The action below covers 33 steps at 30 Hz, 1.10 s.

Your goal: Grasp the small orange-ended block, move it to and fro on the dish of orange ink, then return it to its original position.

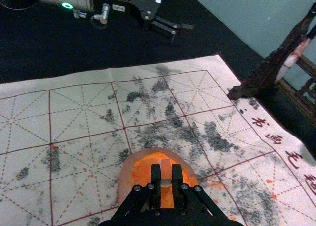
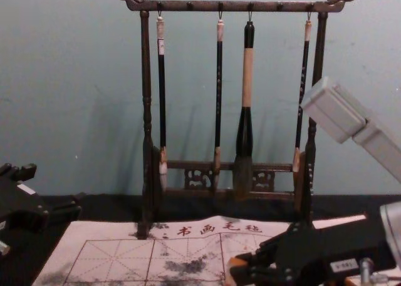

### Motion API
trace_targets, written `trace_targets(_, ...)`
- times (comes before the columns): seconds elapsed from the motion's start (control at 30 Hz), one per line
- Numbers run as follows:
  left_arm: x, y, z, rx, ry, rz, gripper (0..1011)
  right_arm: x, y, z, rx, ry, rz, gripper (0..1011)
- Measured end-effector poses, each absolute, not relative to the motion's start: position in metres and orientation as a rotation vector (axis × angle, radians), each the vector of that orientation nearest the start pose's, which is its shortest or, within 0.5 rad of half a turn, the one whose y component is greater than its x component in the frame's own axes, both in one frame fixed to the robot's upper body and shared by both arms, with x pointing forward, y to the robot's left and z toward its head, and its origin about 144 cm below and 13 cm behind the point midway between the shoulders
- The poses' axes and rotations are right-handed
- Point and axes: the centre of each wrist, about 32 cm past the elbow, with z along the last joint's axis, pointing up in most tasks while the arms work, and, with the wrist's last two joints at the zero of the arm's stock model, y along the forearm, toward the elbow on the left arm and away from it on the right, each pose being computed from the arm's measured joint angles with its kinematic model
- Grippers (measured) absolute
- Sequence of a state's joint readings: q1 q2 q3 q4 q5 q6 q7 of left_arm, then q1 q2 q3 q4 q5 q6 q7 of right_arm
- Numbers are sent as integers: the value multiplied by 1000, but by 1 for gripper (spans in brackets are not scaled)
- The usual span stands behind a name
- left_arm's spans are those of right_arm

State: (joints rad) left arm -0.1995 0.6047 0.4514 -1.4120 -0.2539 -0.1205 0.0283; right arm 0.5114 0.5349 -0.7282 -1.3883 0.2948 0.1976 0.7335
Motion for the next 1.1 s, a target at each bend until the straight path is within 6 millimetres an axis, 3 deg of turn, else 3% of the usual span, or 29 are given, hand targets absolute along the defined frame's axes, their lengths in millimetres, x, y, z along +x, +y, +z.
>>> trace_targets(0.7,489,310,1140,305,-285,1248,1001,532,-238,1197,-487,-46,-350,101)
trace_targets(1.1,489,310,1140,304,-285,1248,1001,532,-230,1193,-490,-49,-315,101)
